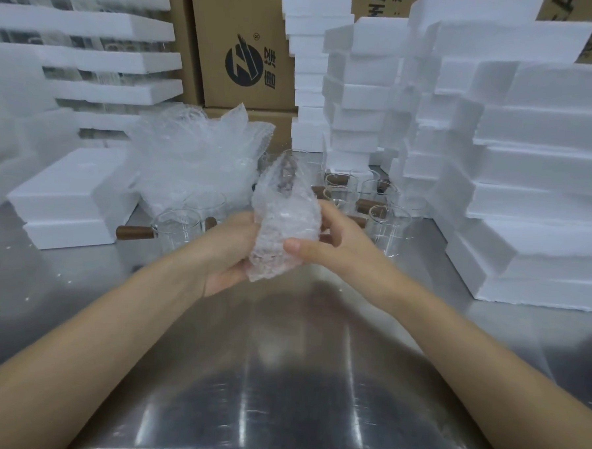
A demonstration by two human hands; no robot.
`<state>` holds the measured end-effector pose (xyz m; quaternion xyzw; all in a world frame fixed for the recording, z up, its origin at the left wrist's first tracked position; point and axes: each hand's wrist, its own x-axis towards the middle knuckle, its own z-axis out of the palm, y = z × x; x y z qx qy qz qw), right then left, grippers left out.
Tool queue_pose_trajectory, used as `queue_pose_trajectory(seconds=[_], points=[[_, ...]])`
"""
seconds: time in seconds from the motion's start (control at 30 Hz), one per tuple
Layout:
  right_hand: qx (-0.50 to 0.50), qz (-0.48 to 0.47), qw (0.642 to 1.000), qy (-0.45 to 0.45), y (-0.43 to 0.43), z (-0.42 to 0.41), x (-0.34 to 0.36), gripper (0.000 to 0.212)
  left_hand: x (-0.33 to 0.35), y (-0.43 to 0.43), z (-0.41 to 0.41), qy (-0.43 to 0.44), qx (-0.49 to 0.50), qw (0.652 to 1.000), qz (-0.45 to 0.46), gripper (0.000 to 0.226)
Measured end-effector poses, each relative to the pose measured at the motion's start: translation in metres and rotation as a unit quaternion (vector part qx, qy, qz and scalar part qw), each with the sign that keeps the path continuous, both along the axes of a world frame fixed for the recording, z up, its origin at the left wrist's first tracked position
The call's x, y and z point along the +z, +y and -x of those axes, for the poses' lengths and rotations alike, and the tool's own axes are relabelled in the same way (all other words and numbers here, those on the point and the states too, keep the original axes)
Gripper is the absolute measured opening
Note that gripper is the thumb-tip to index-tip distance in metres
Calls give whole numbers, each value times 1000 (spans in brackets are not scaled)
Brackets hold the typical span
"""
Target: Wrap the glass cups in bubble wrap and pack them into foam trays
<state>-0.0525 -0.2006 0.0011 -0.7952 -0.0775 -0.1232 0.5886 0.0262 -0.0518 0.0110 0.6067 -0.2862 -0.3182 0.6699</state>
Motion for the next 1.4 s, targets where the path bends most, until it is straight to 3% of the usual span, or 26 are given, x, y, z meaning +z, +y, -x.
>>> queue_pose_trajectory(seconds=[0.17,0.27,0.4,0.53,0.67,0.87,1.03,1.13,1.27,1.33,1.4], points=[[17,-68,997,12,-1,-3,-3,54,2,2,-2,-114,91,985,-89,25],[5,-168,986,19,-7,-6,2,54,3,0,-3,-198,195,959,-47,33],[-30,-173,984,23,-8,-7,0,67,8,-2,1,-149,94,982,64,33],[-15,-142,989,25,-3,-5,-7,70,-1,-5,9,-305,133,943,19,55],[28,-200,979,22,1,0,-5,62,0,0,6,-297,191,933,68,46],[52,-201,978,12,2,4,0,69,2,4,2,-253,177,946,102,38],[140,-232,961,56,16,4,-5,86,3,0,6,-327,221,914,94,18],[156,-286,943,71,22,-2,-9,93,2,1,7,-353,233,901,98,46],[128,-188,963,147,16,-4,-16,115,0,6,4,-336,238,909,68,68],[135,-186,965,128,16,-4,-16,101,1,9,1,-331,205,920,31,80],[120,-242,961,59,14,-8,-12,73,0,10,2,-348,143,927,-3,75]])
